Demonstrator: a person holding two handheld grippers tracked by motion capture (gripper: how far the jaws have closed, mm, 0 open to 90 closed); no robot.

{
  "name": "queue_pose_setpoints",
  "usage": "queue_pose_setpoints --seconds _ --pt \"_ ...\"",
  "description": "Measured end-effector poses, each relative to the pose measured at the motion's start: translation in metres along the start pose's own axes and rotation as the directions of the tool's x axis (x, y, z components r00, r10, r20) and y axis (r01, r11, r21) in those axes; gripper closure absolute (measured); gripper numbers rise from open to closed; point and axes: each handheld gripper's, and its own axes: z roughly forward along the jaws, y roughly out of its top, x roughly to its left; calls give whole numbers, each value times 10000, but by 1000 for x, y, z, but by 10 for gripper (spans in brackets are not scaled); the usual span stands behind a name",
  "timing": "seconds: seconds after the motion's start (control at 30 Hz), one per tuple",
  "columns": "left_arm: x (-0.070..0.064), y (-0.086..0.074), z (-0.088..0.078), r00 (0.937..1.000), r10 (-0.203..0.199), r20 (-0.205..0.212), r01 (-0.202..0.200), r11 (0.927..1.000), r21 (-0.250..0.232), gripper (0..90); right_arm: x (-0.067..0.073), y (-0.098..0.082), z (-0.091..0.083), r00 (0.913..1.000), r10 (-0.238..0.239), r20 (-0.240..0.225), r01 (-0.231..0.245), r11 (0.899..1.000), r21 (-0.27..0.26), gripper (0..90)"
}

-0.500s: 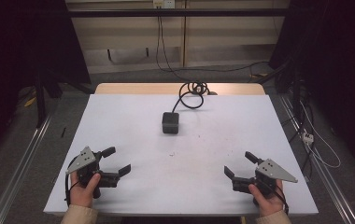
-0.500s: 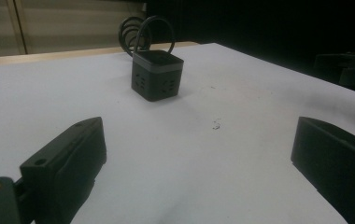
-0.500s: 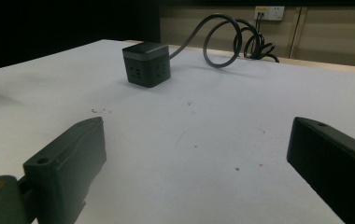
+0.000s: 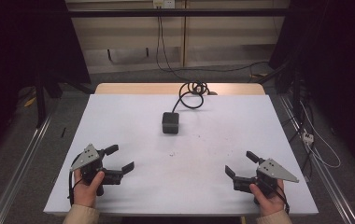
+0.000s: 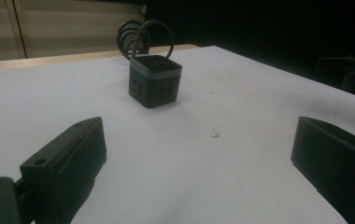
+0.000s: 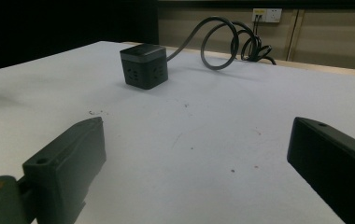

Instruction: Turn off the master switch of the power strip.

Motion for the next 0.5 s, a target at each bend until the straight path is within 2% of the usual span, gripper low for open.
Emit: queue_pose_setpoints --seconds 0.13,0.3,0.47,0.5 --pt "1 4 2 9999 -89 -138 87 9999 -132 32 0 1 -1 9998 -189 -41 189 9998 -32 41" --pt "2 7 6 9997 -85 -213 82 9998 -166 32 0 1 -1 9999 -112 -31 112 9999 -88 41" --pt "2 11 12 9995 -48 -309 47 10000 -9 33 0 1 -1 9999 -115 -15 115 9999 -97 41" --pt "2 12 14 9995 62 -314 -59 9999 84 34 1 1 -1 9999 -118 -27 118 9999 -88 41"
